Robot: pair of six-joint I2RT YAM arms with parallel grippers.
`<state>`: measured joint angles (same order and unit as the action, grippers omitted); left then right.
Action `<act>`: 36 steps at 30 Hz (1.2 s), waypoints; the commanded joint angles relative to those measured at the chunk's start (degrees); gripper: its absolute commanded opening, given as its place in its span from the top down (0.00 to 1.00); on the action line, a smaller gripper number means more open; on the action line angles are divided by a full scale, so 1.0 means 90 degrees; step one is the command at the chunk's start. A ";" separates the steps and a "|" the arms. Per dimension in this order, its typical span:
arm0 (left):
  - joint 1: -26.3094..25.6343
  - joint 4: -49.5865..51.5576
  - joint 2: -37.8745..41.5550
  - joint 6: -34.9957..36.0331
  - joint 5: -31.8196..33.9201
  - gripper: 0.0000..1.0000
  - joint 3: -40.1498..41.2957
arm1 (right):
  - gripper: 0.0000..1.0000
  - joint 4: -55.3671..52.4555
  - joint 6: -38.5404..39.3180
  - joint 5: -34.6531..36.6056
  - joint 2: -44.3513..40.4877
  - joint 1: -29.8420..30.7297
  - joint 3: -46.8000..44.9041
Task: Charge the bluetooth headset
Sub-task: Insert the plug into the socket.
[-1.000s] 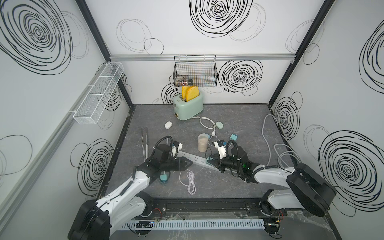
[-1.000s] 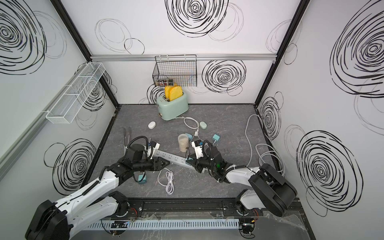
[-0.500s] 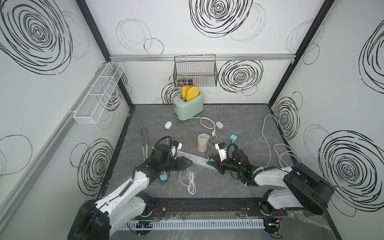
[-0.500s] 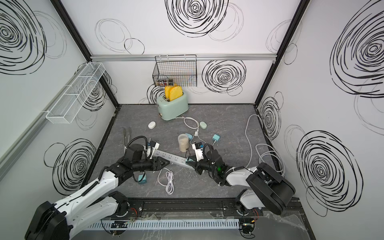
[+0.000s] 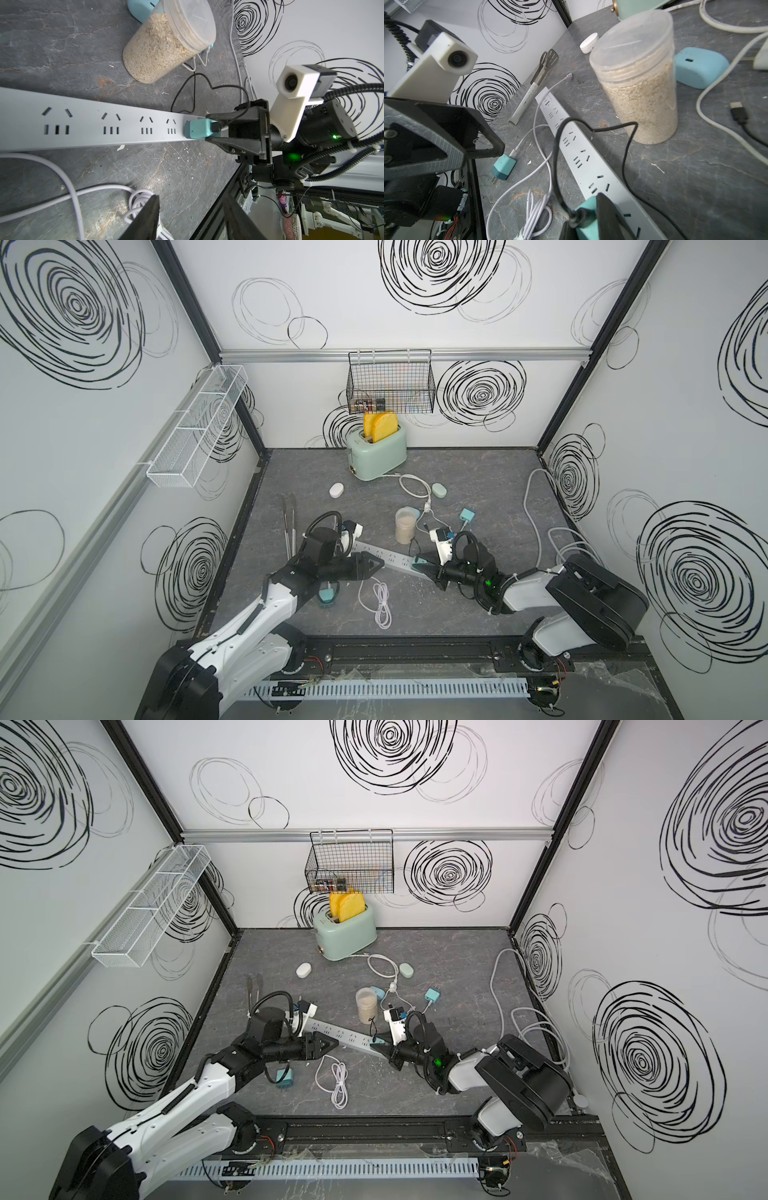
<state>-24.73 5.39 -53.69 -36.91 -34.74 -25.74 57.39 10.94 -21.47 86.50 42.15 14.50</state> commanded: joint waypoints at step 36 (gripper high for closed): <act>0.0405 -0.0297 -0.0055 -0.0118 -0.0477 0.46 -0.0021 | 1.00 0.0848 -0.0776 0.0658 0.1606 0.0639 -0.0836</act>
<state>-21.58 4.99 -54.30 -37.52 -37.80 -25.74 76.64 6.31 -14.94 96.27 46.68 10.52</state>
